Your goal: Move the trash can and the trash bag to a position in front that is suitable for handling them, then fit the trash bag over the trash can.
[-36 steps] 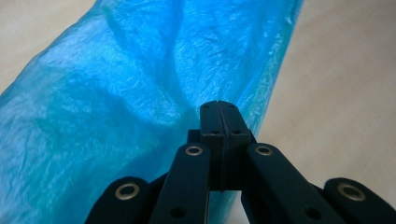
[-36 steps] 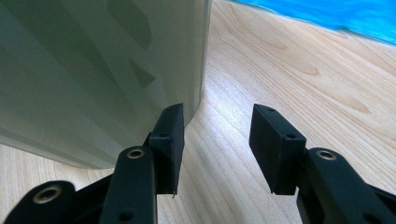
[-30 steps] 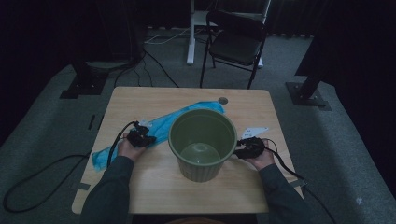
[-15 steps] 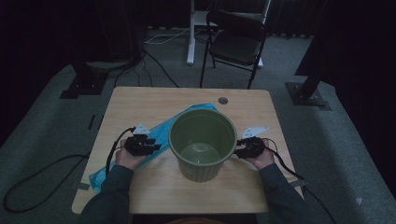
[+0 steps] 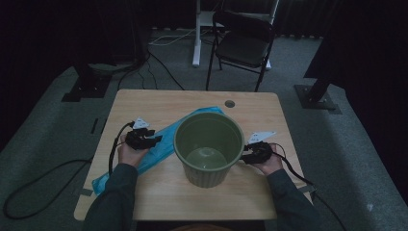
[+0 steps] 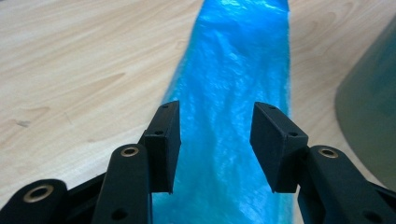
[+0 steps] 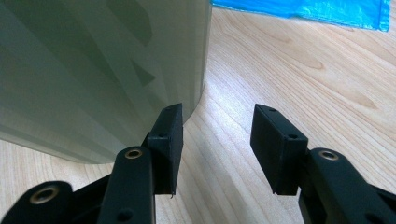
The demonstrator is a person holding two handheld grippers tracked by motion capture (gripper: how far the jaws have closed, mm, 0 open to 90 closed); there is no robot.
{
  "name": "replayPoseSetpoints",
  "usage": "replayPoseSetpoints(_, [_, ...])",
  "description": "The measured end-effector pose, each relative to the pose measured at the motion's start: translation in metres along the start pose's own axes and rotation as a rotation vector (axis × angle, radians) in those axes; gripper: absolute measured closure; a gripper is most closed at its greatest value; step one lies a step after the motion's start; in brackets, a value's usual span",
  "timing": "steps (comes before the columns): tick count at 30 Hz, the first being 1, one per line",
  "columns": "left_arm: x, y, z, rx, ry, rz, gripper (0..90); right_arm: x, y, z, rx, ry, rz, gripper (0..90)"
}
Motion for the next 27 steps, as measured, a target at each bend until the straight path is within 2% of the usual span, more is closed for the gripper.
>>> replayPoseSetpoints(6, [0.005, -0.003, -0.007, 0.008, -0.013, 0.007, 54.1, 0.000, 0.000, 0.000, -0.001, 0.001, -0.001, 53.4])
replayPoseSetpoints(8, [0.008, -0.008, -0.016, 0.012, -0.013, 0.008, 55.1, 0.000, 0.000, -0.001, 0.001, 0.000, -0.001, 53.3])
replayPoseSetpoints(10, [0.009, -0.012, -0.020, 0.011, 0.001, 0.034, 55.0, -0.001, 0.000, 0.000, 0.003, 0.001, -0.002, 53.0])
replayPoseSetpoints(11, [0.009, -0.012, -0.020, 0.011, 0.001, 0.034, 55.1, -0.001, 0.000, 0.000, 0.003, 0.001, -0.002, 53.0])
replayPoseSetpoints(12, [0.008, -0.016, -0.023, 0.013, 0.018, 0.058, 55.1, -0.001, 0.000, 0.000, 0.002, 0.002, -0.003, 53.0])
replayPoseSetpoints(15, [0.004, -0.023, -0.032, 0.020, 0.031, 0.046, 54.4, -0.001, 0.001, 0.001, -0.001, 0.004, -0.007, 52.8])
replayPoseSetpoints(19, [0.004, -0.028, -0.039, 0.039, 0.015, 0.042, 50.6, -0.001, 0.001, 0.002, 0.000, 0.006, -0.006, 52.4])
replayPoseSetpoints(24, [0.013, -0.031, -0.047, 0.079, -0.013, 0.048, 47.9, -0.001, 0.001, 0.001, 0.006, 0.008, -0.006, 52.4])
replayPoseSetpoints(26, [0.021, -0.030, -0.054, 0.109, -0.010, 0.065, 47.1, -0.001, 0.001, 0.001, 0.007, 0.007, -0.005, 52.4])
replayPoseSetpoints(27, [0.021, -0.030, -0.054, 0.109, -0.010, 0.065, 46.6, -0.001, 0.001, 0.001, 0.008, 0.007, -0.005, 52.4])
Point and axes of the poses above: each handheld gripper's, and its own axes: z roughly backward along the jaws, y roughly out of its underside, x roughly to its left, the point moved 3 cm from there along -z, roughly forward along the jaws, and after that the axes turned 2 degrees about -y, right-handed, at the moved point
